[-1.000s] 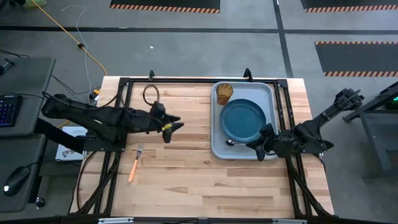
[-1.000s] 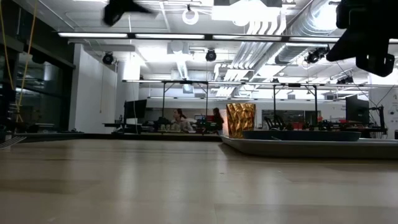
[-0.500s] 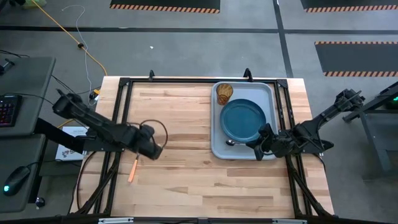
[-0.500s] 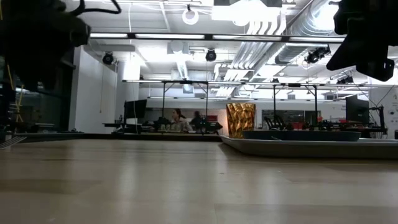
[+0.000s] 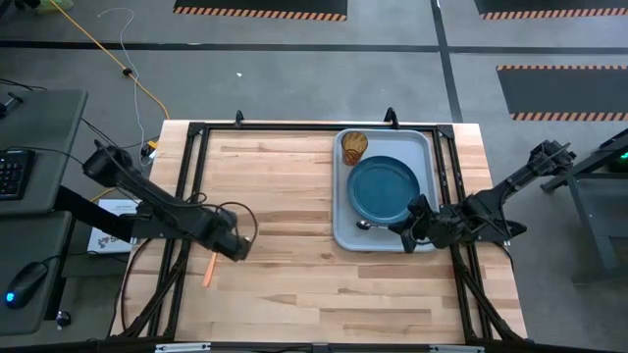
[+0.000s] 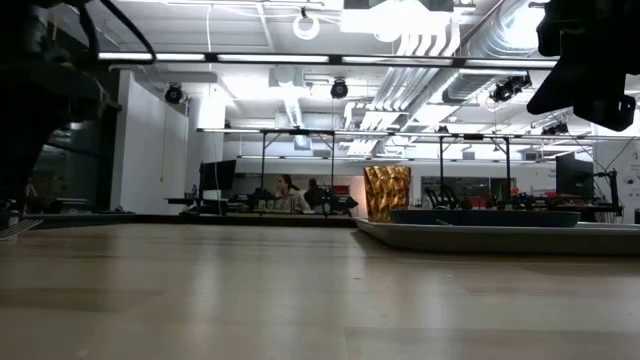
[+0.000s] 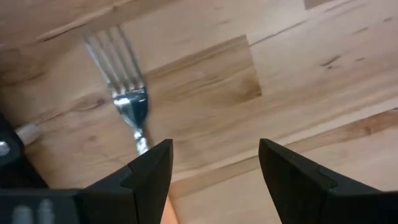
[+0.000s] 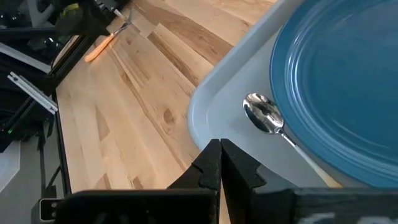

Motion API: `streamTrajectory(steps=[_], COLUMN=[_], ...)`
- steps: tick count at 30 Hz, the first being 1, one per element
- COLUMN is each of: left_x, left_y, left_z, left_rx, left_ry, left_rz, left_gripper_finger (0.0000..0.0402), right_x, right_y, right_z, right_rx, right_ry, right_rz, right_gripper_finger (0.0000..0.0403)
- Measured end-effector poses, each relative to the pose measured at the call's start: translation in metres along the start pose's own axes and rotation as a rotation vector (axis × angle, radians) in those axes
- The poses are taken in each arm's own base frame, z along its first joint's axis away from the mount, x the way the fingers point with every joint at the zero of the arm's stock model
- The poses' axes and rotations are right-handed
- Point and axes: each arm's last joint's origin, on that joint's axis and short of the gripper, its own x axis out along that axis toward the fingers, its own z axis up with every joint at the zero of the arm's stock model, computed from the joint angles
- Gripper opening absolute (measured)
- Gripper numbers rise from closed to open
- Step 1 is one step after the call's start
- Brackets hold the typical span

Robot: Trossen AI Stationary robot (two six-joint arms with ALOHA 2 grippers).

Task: Pick and place plate/cup/fork/spoon on tray
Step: Put the light orange fork on the gray tray to the bottom of the orange spoon

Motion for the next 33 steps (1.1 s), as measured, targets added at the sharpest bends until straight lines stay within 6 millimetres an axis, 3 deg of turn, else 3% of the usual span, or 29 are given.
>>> streamTrajectory(steps=[4, 10, 17, 26, 33], left_x=[-0.002, 0.014, 0.03, 0.036, 0.036], left_y=[0.014, 0.029, 0.031, 0.035, 0.026], left_z=[-0.001, -0.002, -0.003, -0.003, -0.004], left_rx=[-0.033, -0.063, -0.094, -0.117, -0.092], left_ry=[-0.015, 0.046, 0.072, 0.077, 0.09], left_rz=[-0.016, 0.048, -0.014, -0.013, -0.103], left_gripper_finger=[0.0226, 0.0225, 0.0225, 0.0223, 0.0177], right_x=[0.0, 0.0, 0.0, 0.0, 0.0], right_y=[0.0, -0.002, -0.002, -0.003, -0.003], right_z=[0.0, -0.001, -0.001, -0.001, -0.001], right_rx=[-0.003, -0.016, -0.008, -0.009, -0.009], right_ry=[0.009, 0.017, 0.017, 0.018, 0.018], right_rz=[-0.001, -0.021, -0.02, -0.022, -0.022], right_gripper_finger=[0.0, 0.0, 0.0, 0.0, 0.0])
